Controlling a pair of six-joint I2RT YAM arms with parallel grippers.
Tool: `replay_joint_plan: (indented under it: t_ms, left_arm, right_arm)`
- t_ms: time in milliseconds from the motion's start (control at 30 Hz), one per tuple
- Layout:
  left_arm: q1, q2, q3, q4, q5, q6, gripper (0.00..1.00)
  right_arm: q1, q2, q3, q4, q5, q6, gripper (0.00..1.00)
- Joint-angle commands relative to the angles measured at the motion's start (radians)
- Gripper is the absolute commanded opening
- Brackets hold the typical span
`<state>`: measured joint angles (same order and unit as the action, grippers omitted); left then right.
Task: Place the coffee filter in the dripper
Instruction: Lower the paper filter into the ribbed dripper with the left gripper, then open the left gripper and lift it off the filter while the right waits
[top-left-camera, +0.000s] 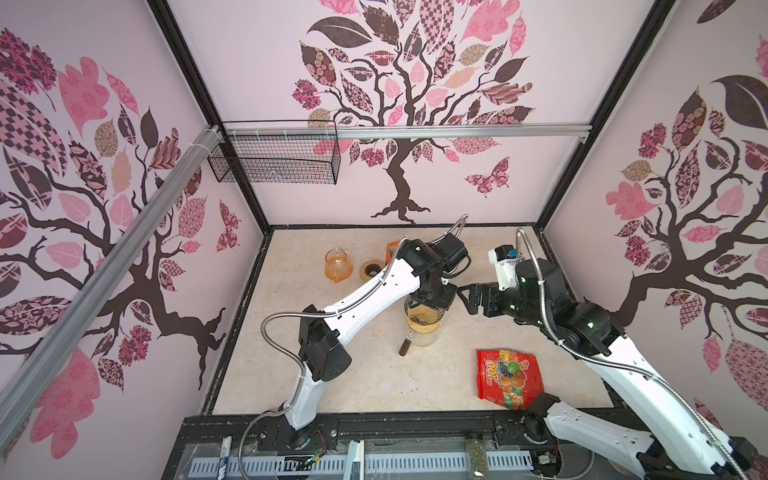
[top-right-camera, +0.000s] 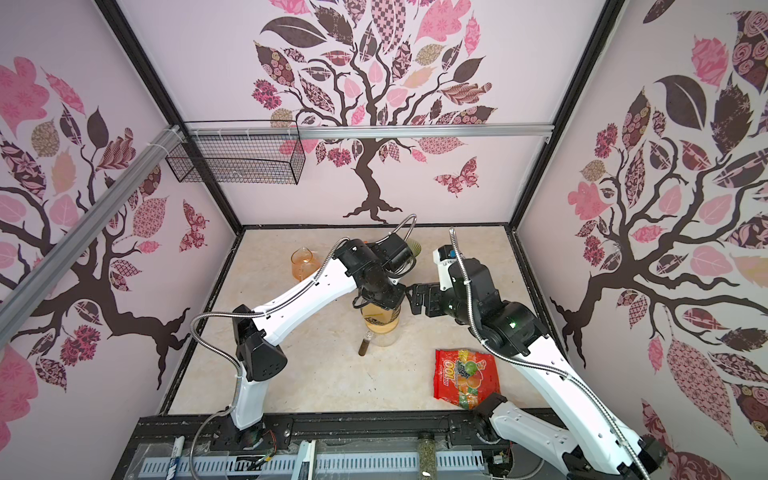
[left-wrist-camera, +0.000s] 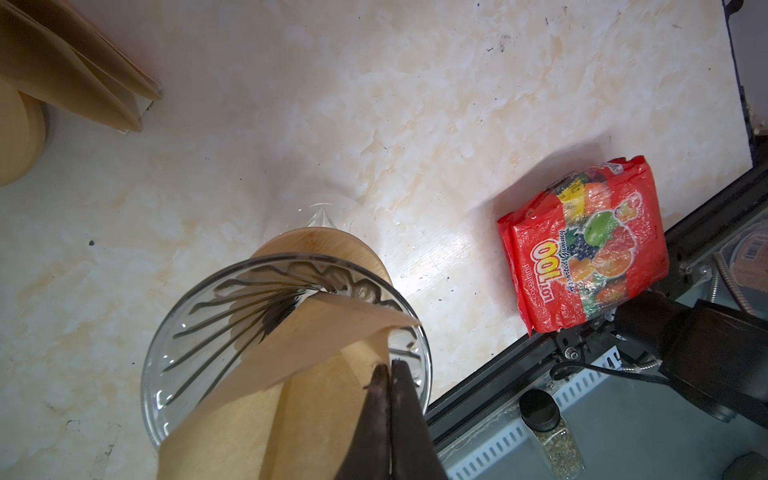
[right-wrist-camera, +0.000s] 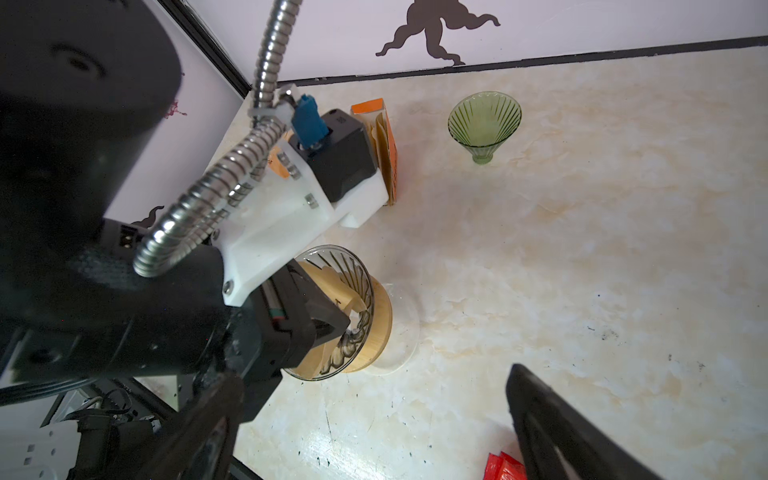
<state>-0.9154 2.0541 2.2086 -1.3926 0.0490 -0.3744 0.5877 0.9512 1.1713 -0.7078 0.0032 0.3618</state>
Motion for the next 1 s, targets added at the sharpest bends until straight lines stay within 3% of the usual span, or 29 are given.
replay_joint_plan:
  t_ms: [0, 400, 967]
  left_arm:
    - [-0.003, -0.018, 0.044, -0.001, -0.017, -0.014, 0.1]
    - [-0.003, -0.051, 0.026, 0.003, -0.03, -0.026, 0.19]
    - [-0.002, -0.138, 0.018, 0.02, -0.039, -0.038, 0.36]
  right_arm:
    - [0.001, 0.006, 0.045, 0.009, -0.003, -0.021, 1.0]
    - [0.0, 0.016, 0.074, -0.008, 0.013, -0.025, 1.0]
    - [0.0, -0.001, 0.119, -0.028, 0.13, -0.041, 1.0]
